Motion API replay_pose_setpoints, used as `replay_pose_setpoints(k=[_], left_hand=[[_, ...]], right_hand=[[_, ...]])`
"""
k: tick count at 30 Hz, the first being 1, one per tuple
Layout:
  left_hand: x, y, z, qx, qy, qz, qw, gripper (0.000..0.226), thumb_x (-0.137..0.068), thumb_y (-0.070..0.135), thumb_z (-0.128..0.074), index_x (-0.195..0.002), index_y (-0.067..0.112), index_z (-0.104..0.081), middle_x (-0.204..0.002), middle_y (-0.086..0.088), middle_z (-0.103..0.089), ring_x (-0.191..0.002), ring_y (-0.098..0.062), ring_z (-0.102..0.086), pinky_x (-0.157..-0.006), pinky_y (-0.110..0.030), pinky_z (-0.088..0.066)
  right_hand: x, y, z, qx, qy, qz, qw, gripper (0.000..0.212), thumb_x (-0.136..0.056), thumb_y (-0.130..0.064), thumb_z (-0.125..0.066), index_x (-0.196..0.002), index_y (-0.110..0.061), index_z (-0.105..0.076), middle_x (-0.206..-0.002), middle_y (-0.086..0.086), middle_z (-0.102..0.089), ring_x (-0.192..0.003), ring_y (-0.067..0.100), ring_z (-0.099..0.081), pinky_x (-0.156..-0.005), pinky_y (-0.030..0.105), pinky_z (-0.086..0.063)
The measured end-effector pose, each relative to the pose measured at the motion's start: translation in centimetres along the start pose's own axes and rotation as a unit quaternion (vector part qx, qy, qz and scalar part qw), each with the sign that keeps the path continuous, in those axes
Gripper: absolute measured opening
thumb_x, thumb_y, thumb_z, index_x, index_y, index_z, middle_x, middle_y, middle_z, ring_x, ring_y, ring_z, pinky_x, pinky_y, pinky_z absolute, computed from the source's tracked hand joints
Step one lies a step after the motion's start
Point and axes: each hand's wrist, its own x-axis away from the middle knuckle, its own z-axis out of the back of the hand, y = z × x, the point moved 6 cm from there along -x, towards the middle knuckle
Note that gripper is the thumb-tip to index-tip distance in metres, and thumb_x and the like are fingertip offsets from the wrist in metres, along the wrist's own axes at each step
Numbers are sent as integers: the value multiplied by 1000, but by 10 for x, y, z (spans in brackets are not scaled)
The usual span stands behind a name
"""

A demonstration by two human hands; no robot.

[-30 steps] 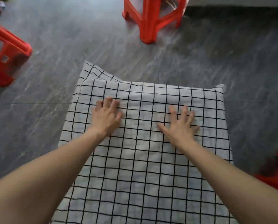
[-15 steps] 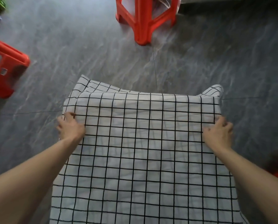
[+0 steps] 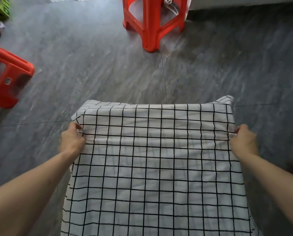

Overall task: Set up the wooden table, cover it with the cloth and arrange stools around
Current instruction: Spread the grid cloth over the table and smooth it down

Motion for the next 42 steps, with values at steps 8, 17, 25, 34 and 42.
replay_pose_setpoints(k=[8,17,25,34,42], left_hand=[[-10,44,34,-23,39,-77,996,20,-86,0,-52,-98,15,-46,-86,-15,-54,-79,-32,-51,-69,-40,-42],[-32,50,17,-149,-54,-120,980,32,-91,23,-52,-122,20,-62,-135,-18,-43,-116,-38,-48,-99,-45,-43],[69,49,-32,-156,2,-395,906,61,-70,13,-75,-127,17,-54,-149,-13,-31,-129,-33,-36,-100,-52,-43],[109,8,-89,-218,-175,-393,876,95,-79,57,-68,-149,53,-4,-158,15,24,-144,-15,31,-115,-54,12],[86,-39,-40,30,-7,-159,987,54,-93,29,-56,-143,23,-36,-157,-7,-16,-145,-27,-17,-118,-48,-17]], right_hand=[[-10,-59,39,12,55,113,992,25,-83,10,-45,-99,-7,-39,-96,19,-50,-77,33,-47,-67,39,-36],[-54,-108,57,23,82,89,992,19,-93,-7,-48,-108,-2,-59,-121,21,-48,-109,42,-50,-88,49,-46],[64,-96,-25,98,-26,300,948,53,-80,-7,-63,-131,-7,-50,-149,14,-36,-129,34,-42,-100,48,-44],[144,-75,-83,140,-182,317,920,100,-78,-49,-71,-152,-37,-5,-160,0,16,-149,23,11,-120,50,-4],[135,-59,-60,62,-93,238,965,70,-89,-37,-62,-148,-20,-29,-158,9,-7,-143,29,-18,-113,43,-32]])
